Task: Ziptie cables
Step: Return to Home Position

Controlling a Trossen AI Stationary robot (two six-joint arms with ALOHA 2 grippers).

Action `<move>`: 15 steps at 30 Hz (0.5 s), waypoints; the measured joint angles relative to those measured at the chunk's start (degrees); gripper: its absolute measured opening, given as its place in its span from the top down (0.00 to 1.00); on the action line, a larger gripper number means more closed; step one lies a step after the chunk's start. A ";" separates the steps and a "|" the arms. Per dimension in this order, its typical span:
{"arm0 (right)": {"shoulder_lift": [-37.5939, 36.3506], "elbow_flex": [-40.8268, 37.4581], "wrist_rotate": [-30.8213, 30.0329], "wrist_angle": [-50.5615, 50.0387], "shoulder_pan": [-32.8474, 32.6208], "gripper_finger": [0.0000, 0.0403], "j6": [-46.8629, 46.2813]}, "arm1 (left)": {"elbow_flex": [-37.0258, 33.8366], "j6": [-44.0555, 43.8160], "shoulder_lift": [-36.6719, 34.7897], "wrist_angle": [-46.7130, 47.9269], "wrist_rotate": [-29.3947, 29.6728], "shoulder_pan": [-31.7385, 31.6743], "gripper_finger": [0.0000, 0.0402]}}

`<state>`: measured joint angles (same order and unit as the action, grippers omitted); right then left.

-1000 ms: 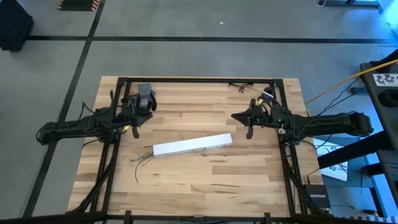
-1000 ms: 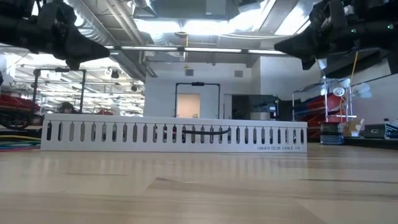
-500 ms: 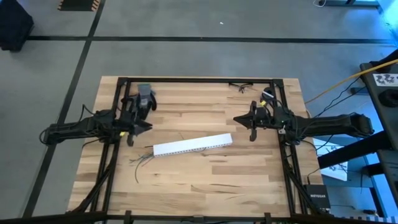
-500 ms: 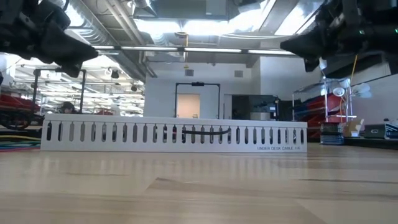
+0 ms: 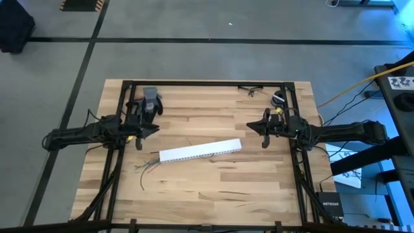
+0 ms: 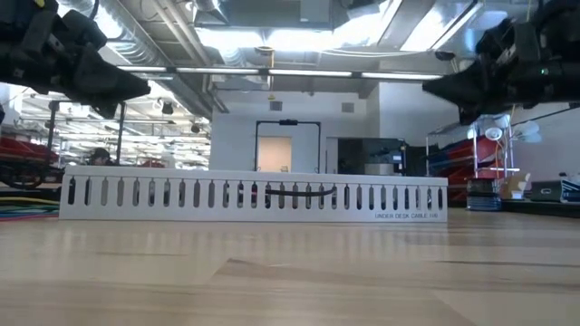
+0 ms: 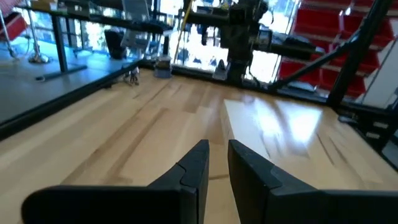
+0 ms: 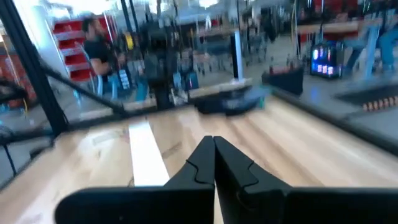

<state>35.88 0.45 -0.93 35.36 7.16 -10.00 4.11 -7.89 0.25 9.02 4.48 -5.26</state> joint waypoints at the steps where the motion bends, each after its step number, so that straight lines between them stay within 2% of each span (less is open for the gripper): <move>1: -0.71 0.00 0.00 0.37 0.00 1.00 0.19 | 0.50 0.19 -0.02 1.48 0.02 0.00 0.87; 5: -6.15 0.00 0.40 -6.60 0.00 1.00 0.82 | 3.14 0.40 -0.02 7.83 0.23 -0.01 0.87; 8: -11.53 0.00 -0.02 -11.33 0.00 1.00 1.01 | 2.82 0.40 0.00 7.62 0.49 -0.02 0.87; 12: -18.33 0.00 -0.49 -15.46 0.00 1.00 1.50 | -0.71 -0.05 0.01 -2.39 0.48 -0.04 0.87; 15: -21.74 0.00 -1.05 -16.38 0.00 1.00 2.52 | -1.89 0.87 -0.02 -5.75 -0.71 -0.04 0.87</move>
<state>14.14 0.45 -1.98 18.98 7.16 -7.48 2.22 -7.02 0.23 3.27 3.77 -5.30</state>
